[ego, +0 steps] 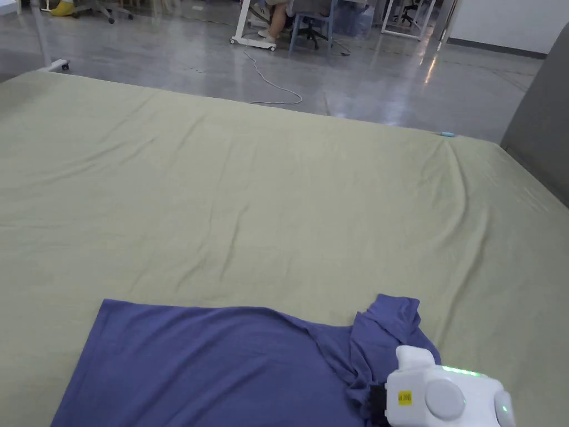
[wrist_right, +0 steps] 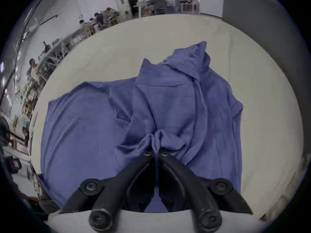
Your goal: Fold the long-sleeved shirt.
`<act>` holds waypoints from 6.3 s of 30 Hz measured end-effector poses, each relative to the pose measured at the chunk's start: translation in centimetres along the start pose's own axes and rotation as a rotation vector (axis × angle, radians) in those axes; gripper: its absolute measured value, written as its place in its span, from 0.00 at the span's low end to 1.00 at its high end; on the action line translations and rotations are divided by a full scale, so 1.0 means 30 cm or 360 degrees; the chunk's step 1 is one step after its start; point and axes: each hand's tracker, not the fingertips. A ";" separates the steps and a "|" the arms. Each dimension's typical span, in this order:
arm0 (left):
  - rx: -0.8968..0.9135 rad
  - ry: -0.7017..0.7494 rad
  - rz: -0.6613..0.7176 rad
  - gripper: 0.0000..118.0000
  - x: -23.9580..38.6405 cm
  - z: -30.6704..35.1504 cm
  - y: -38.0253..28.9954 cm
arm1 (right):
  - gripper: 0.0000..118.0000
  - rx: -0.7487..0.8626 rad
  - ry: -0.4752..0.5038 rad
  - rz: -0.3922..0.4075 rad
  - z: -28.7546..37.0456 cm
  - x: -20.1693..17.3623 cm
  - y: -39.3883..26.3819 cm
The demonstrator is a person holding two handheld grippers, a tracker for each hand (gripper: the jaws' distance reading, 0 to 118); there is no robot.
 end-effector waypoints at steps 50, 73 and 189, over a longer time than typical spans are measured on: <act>-0.0141 0.0235 -0.0106 0.00 -0.176 -0.602 0.573 | 0.69 -0.0418 -0.0094 -0.0326 -0.290 0.258 0.637; -0.0199 0.0093 -0.0099 0.00 -0.165 -0.084 0.077 | 0.03 0.0012 0.0050 0.0210 0.422 0.344 -0.284; 0.0136 -0.0325 -0.0155 0.60 0.510 -0.056 0.043 | 0.00 0.0507 0.0734 -0.0078 0.850 -0.019 -0.444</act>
